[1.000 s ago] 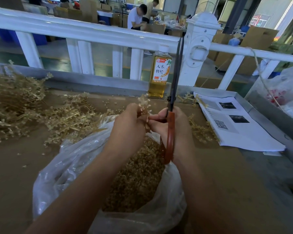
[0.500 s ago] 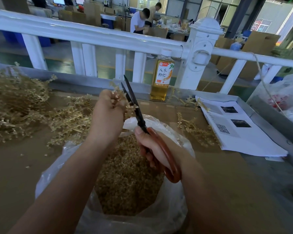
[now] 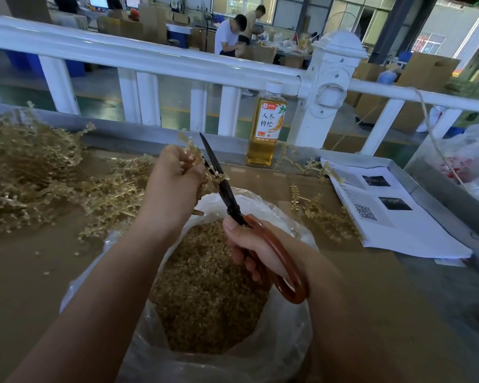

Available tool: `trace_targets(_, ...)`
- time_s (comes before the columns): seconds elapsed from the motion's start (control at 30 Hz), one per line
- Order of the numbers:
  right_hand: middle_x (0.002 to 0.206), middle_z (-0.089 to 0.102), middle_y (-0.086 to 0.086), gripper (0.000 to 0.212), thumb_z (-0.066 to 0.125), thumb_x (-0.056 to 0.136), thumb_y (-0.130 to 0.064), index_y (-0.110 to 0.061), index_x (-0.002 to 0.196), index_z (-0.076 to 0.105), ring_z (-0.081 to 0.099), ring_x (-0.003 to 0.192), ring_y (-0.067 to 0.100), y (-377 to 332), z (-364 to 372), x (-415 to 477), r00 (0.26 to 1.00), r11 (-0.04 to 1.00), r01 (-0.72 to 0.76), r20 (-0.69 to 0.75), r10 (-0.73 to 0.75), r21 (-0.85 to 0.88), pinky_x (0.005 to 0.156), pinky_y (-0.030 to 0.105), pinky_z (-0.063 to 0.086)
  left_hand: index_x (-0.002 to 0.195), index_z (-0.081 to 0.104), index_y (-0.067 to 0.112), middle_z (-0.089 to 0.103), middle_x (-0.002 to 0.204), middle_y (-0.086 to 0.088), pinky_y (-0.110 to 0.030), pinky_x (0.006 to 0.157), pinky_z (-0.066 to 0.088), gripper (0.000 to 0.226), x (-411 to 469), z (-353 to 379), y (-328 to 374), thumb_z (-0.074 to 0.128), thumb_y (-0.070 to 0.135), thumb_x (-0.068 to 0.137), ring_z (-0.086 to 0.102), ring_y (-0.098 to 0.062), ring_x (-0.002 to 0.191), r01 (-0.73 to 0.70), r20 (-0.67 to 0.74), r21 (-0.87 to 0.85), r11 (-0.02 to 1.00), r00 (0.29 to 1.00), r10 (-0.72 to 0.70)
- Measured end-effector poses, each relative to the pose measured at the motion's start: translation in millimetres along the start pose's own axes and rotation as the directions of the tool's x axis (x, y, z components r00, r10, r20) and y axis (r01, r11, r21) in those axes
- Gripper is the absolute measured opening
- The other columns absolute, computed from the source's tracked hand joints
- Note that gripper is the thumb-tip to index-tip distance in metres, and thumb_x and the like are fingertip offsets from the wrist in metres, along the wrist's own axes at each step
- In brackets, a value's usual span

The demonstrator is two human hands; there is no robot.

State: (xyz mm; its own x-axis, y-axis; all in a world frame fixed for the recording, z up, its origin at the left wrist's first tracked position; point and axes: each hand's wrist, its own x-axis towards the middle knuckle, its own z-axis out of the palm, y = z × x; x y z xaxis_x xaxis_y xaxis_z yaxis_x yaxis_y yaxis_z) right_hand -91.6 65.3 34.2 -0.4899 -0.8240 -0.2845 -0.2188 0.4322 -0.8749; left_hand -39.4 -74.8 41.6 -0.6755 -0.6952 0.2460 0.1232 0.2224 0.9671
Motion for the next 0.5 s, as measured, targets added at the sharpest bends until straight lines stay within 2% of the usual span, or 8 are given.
trace_targets(0.1, 0.070, 0.050, -0.002, 0.028, 0.036, 0.088, -0.061, -0.037, 0.075, 0.041, 0.044, 0.053, 0.009, 2.5, -1.5, 0.7, 1.000, 1.000, 0.006, 0.016, -0.006, -0.001, 0.053, 0.024, 0.041, 0.084, 0.044, 0.019, 0.046, 0.065, 0.000, -0.021, 0.047, 0.033, 0.018, 1.2, -1.9, -1.1, 0.046, 0.004, 0.094, 0.037, -0.008, 0.049, 0.015, 0.020, -0.008, 1.000, 1.000, -0.015)
trace_targets(0.27, 0.062, 0.050, -0.006, 0.029, 0.040, 0.088, -0.059, -0.034, 0.073, 0.045, 0.044, 0.050, 0.010, 6.7, -4.4, 1.0, 0.999, 0.999, 0.034, 0.026, -0.034, 0.006, 0.052, 0.025, 0.041, 0.080, 0.043, 0.022, 0.048, 0.065, 0.001, -0.014, 0.041, 0.034, 0.024, 1.7, -4.9, -0.8, 0.048, 0.002, 0.093, 0.042, -0.001, 0.045, 0.016, 0.026, -0.015, 1.000, 1.000, -0.015)
trace_targets(0.5, 0.062, 0.049, -0.006, 0.029, 0.044, 0.089, -0.056, -0.029, 0.078, 0.049, 0.042, 0.051, 0.009, 10.1, -9.1, 0.7, 0.999, 1.000, -0.014, 0.033, 0.013, 0.025, 0.051, 0.024, 0.040, 0.078, 0.042, 0.021, 0.048, 0.067, 0.002, -0.009, 0.041, 0.032, 0.025, 0.1, -1.3, -3.4, 0.050, 0.002, 0.092, 0.045, 0.008, 0.041, -0.049, -0.004, 0.105, 0.993, 0.999, 0.049)
